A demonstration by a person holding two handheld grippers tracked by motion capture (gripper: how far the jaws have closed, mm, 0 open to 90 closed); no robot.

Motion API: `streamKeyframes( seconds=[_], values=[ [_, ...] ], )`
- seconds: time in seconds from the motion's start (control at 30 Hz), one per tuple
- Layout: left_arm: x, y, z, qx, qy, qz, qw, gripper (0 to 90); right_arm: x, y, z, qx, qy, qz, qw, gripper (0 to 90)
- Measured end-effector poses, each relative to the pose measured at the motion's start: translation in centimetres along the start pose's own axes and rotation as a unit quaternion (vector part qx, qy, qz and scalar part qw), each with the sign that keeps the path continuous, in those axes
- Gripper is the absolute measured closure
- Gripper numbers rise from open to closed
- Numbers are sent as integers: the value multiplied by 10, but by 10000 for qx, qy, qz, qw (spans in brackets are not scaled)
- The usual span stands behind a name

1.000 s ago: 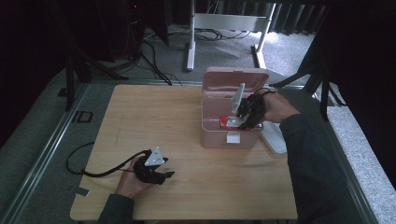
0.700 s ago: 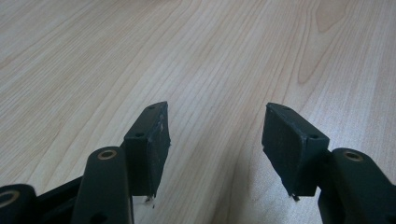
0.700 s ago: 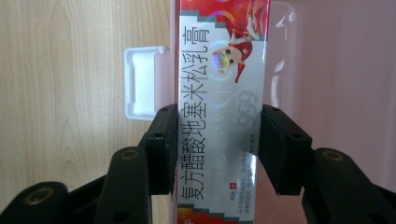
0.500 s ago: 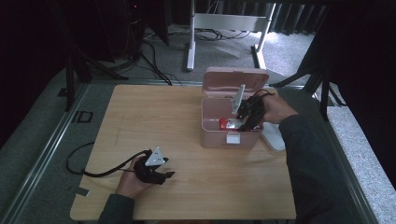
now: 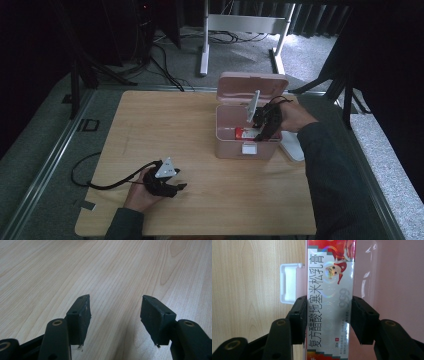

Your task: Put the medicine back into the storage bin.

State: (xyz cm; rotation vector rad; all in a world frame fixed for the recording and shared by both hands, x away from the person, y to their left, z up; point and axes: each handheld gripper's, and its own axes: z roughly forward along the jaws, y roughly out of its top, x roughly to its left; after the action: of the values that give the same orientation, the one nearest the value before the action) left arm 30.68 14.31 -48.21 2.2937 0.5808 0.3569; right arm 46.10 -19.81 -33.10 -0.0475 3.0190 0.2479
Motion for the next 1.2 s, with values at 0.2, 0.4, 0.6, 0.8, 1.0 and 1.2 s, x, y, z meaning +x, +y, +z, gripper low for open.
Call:
streamKeyframes(
  seconds=[0.2, 0.4, 0.6, 0.8, 1.0, 1.2],
  values=[
    [0, 0, 0, -10, 6, 3, 10000, 414, -1, 1, 0, 29, 31, 55, 10000, 508],
    [0, 0, 0, -15, 5, 4, 10000, 414, -2, -1, 0, -22, -5, 222, 9997, 486],
    [0, 0, 0, -4, -2, 6, 10000, 414, -2, -8, -1, -83, -71, 391, 9992, 501],
    [0, 0, 0, -7, 3, 5, 10000, 414, -2, -18, -6, -212, -253, 682, 9971, 506],
    [0, 0, 0, -7, 4, 0, 10000, 414, -2, -31, -13, -285, -390, 967, 9941, 503],
    [0, 0, -1, -7, 5, -13, 10000, 414, 0, -45, -20, -489, -532, 1224, 9899, 524]
  ],
)
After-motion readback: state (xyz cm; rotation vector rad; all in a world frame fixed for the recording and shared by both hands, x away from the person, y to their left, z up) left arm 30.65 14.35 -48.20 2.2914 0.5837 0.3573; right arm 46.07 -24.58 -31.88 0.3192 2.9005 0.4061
